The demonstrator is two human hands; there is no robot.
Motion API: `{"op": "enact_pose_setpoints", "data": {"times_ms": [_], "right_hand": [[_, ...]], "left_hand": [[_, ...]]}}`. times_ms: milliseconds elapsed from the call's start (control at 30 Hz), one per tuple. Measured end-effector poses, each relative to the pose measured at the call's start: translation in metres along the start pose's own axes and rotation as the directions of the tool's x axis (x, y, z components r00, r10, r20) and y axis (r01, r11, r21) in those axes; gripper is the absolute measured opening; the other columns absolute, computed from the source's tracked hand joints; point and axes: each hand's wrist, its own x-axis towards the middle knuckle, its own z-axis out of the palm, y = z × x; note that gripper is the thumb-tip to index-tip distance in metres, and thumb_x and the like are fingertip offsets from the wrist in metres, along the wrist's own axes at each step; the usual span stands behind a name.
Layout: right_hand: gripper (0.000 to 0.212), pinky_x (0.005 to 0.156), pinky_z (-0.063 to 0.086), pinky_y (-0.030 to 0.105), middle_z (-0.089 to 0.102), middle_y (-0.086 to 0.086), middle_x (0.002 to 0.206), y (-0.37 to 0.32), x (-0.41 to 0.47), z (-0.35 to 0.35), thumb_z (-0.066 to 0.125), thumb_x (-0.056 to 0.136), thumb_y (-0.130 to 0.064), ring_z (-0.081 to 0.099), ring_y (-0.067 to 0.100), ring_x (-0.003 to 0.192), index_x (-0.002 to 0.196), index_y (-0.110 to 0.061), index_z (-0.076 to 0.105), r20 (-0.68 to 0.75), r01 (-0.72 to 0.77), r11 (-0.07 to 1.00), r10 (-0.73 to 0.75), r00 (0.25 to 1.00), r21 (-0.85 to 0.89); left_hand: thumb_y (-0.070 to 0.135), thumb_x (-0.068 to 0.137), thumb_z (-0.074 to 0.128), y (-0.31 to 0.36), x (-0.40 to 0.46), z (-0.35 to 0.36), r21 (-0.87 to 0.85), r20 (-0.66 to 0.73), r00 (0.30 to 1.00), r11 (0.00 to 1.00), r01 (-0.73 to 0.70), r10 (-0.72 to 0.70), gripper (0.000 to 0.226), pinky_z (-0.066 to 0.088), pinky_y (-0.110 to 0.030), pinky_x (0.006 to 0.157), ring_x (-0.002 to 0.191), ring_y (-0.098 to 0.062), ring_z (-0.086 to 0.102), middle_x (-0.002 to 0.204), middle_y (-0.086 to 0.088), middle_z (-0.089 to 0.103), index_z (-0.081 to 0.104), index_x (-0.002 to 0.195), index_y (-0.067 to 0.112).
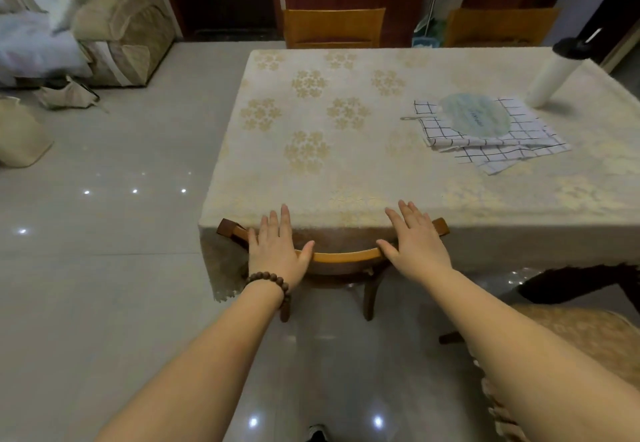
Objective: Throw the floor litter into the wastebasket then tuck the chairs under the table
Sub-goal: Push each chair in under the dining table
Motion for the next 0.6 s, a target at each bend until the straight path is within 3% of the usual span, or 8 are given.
{"op": "enact_pose_setpoints", "data": {"times_ms": [200, 333, 600], "right_hand": [[0.064, 0.119, 0.01, 0.043, 0.016, 0.008, 0.158, 0.029, -0.068, -0.012, 0.049, 0.092, -0.04, 0.007, 0.023, 0.146, 0.147, -0.018, 0.024, -0.17, -0.156, 0.975, 0.182, 0.968, 0.156], [0.065, 0.12, 0.005, 0.039, 0.009, 0.006, 0.159, 0.059, -0.12, -0.005, 0.048, 0.093, -0.041, 0.002, 0.021, 0.146, 0.149, -0.02, 0.02, -0.187, -0.311, 0.934, 0.342, 0.921, 0.176], [0.062, 0.117, 0.005, 0.037, 0.007, 0.003, 0.159, 0.111, -0.238, 0.002, 0.046, 0.095, -0.04, 0.002, 0.02, 0.146, 0.148, -0.023, 0.02, -0.22, -0.599, 0.738, 0.669, 0.71, 0.311]], "left_hand": [[0.05, 0.097, 0.033, 0.055, -0.029, -0.016, -0.026, -0.098, 0.968, 0.972, -0.235, 0.231, 0.065, 0.007, -0.046, 0.119, 0.147, -0.026, 0.006, 0.159, -0.007, 0.015, 0.019, 0.15, 0.015], [0.05, 0.096, 0.033, 0.113, -0.055, -0.001, -0.051, -0.086, 0.897, 0.897, -0.438, 0.433, 0.066, 0.004, -0.042, 0.12, 0.147, -0.023, 0.007, 0.159, -0.005, 0.014, 0.017, 0.151, 0.017], [0.053, 0.095, 0.03, 0.219, -0.114, 0.036, -0.053, 0.043, 0.72, 0.721, -0.691, 0.693, 0.07, 0.005, -0.041, 0.119, 0.147, -0.023, 0.006, 0.16, -0.006, 0.014, 0.012, 0.152, 0.016]]}}
